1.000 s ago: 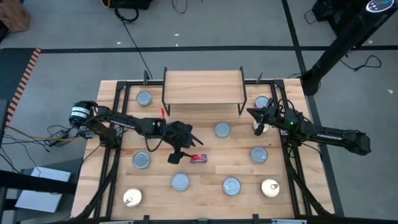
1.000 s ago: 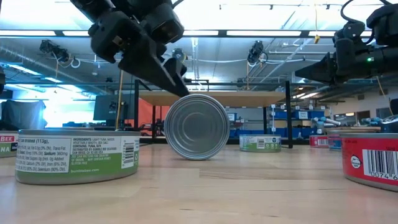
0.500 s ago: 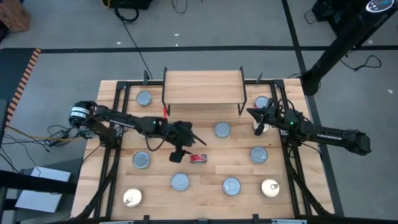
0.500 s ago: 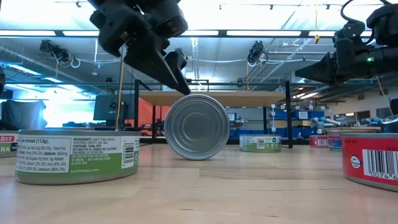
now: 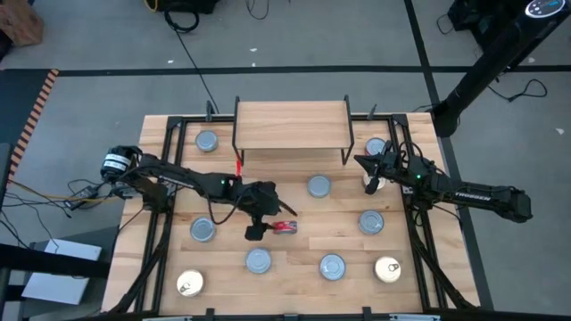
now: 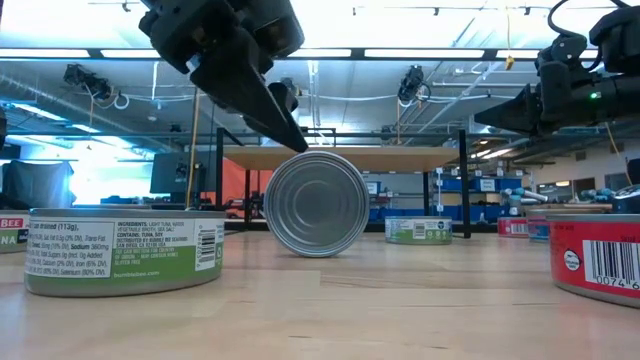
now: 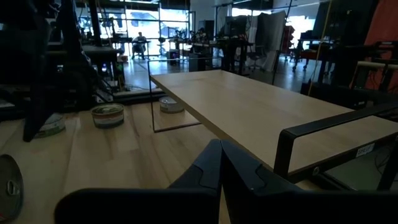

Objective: Stack canned seafood by type on shelf
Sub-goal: Put the red tuna can on the shelf

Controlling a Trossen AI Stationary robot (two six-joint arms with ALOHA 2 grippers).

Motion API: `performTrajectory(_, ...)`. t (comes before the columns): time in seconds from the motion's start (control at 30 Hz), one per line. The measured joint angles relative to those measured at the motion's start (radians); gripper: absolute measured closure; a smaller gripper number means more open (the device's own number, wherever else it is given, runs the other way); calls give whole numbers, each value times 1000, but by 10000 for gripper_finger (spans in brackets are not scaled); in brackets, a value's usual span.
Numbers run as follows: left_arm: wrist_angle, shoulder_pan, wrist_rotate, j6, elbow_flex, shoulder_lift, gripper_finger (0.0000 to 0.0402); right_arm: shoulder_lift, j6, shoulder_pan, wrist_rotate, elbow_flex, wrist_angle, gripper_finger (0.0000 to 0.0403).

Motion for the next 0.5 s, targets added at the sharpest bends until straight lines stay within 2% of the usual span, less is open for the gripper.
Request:
performTrajectory(0.17, 13, -34, -96, -49, 0, 22, 100, 0, 0, 0, 0, 0, 4, 384)
performTrajectory(0.3, 41, -36, -97, -150, -1, 53, 100, 3, 0, 0, -3, 0, 9, 384)
performTrajectory(0.5, 91, -50, -97, -173, -1, 78, 100, 4, 0, 0, -1, 0, 16, 384)
